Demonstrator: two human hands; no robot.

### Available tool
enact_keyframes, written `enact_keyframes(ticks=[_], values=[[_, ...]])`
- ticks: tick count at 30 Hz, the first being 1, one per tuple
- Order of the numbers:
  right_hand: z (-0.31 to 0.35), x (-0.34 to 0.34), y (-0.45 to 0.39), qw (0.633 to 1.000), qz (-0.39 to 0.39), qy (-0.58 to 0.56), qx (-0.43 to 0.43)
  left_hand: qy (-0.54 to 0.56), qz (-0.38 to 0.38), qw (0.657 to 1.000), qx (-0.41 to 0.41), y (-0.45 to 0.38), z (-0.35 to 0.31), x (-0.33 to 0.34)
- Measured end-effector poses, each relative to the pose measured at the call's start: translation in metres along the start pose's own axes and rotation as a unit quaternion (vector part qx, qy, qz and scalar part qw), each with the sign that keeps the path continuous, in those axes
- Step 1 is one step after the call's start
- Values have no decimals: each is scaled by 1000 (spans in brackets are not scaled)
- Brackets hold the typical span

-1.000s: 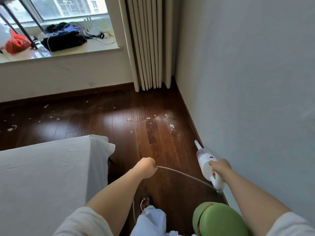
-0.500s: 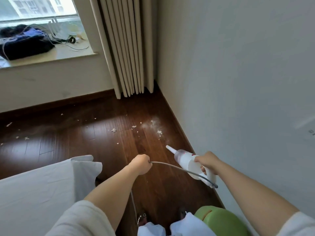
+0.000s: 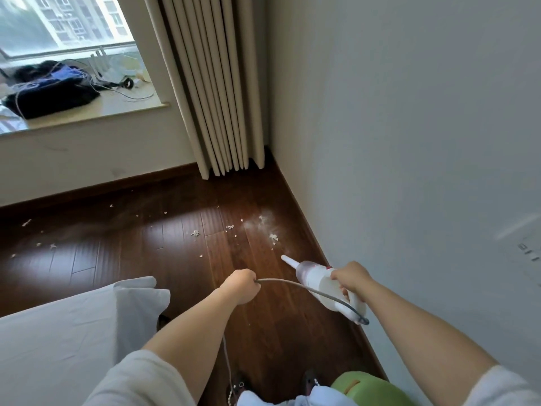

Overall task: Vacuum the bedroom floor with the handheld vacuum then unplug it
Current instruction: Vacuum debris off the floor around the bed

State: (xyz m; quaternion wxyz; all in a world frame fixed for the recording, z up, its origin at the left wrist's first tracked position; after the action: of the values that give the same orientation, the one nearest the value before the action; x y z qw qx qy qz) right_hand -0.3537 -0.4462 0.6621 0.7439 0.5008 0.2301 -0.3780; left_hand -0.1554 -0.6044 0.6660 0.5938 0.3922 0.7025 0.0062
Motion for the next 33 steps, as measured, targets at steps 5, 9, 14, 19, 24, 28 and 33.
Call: enact_keyframes(ticks=[5,9,14,19,24,28,33], values=[[-12,-9,-21,1000,-15,19,21,4,-6,1000,-12,0,-15,1],[-20,-15,-36,1000,-20,19,9,1,-10,1000,-19,2,-24,4],[-24,-21,-46,1000,-22,-12,-3,2,-14,1000,-28,6,-30,9],[-23,-21,-42,999,-1,-40,-12,11,-18,999,-31,10,-31,10],[-20,-20,-38,998,32,-40,-25,23,-24,999,-34,13,-31,12],[-13,-9,-31,997,60,-11,-46,38,-29,998,-46,17,-27,11],[-2,8,-22,994,77,14,-79,36,-37,997,-64,20,-16,5]])
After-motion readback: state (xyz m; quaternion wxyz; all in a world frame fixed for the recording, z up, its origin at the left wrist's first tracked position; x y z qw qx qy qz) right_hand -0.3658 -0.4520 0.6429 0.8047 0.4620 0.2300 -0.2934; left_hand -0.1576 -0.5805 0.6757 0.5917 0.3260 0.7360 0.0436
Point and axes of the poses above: each hand's wrist, its own y-axis away from the middle knuckle, its own x-axis out of the palm, z = x × y, the point moved 5 cm from there along -y, towards the middle knuckle, and after that the axes turned 12 degrees about -z, right-handed, at the moved point
